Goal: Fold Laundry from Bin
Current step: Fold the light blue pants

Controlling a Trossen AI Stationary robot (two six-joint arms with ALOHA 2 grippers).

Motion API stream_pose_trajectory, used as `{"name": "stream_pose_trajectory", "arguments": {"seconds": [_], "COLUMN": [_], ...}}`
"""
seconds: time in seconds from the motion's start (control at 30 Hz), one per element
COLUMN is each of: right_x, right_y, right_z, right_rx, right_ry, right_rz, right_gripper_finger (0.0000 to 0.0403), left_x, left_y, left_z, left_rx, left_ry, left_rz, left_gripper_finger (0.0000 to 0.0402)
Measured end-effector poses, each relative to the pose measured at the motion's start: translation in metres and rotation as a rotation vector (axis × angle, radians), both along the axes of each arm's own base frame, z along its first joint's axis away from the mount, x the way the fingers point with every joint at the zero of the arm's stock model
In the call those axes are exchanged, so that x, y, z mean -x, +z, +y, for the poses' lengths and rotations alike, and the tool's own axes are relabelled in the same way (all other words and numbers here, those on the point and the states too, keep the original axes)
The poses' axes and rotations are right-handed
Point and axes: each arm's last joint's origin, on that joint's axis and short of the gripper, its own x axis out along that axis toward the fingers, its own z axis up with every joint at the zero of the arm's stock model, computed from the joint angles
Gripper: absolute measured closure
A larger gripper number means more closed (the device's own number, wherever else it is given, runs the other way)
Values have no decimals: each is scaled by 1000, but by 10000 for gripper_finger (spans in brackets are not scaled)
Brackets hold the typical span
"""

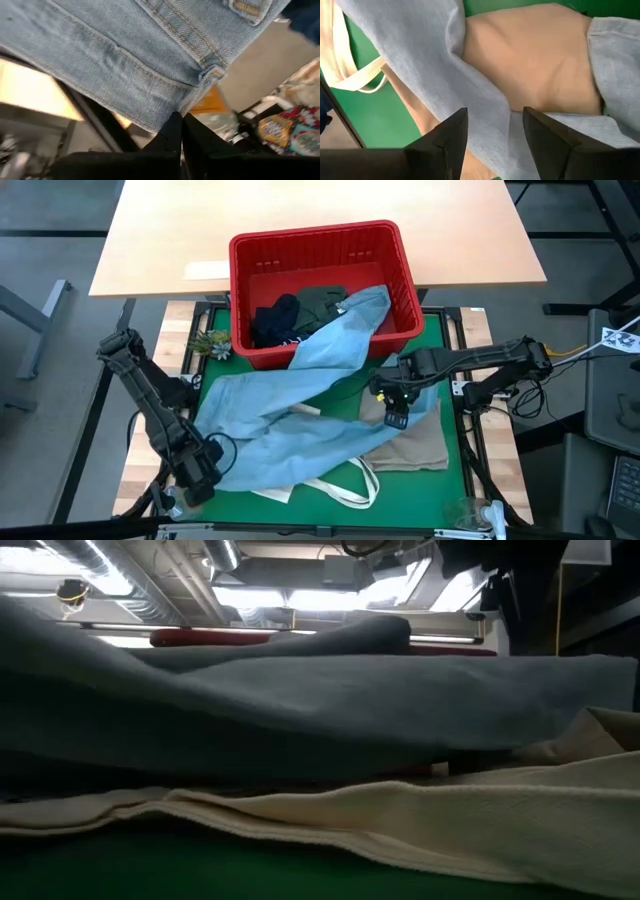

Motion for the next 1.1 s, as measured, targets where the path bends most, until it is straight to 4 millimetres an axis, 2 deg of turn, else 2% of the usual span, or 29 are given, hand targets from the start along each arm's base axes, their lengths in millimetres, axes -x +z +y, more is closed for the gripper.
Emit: {"name": "stream_pose_trajectory", "arguments": {"seconds": [0.33, 0.6, 0.8, 0.97, 1.1], "right_x": [4, 6, 7, 10, 17], "right_y": [-17, -22, -22, -22, -21], "right_z": [2, 2, 2, 1, -1], "right_rx": [-82, -79, -77, -63, -18], "right_ry": [8, 7, 7, 9, 47], "right_rz": [63, 86, 97, 121, 176], "right_gripper_finger": [212, 212, 212, 212, 212], "left_x": [-7, -11, -19, -23, -26], "left_y": [-7, -35, -45, -44, -35], "left_z": [-29, -47, -47, -44, -40], "left_rx": [47, -21, -63, -29, -17], "left_ry": [7, -22, -2, -4, -1], "left_rz": [-203, -138, -119, -86, -134], "left_gripper_finger": [400, 341, 310, 310, 311]}}
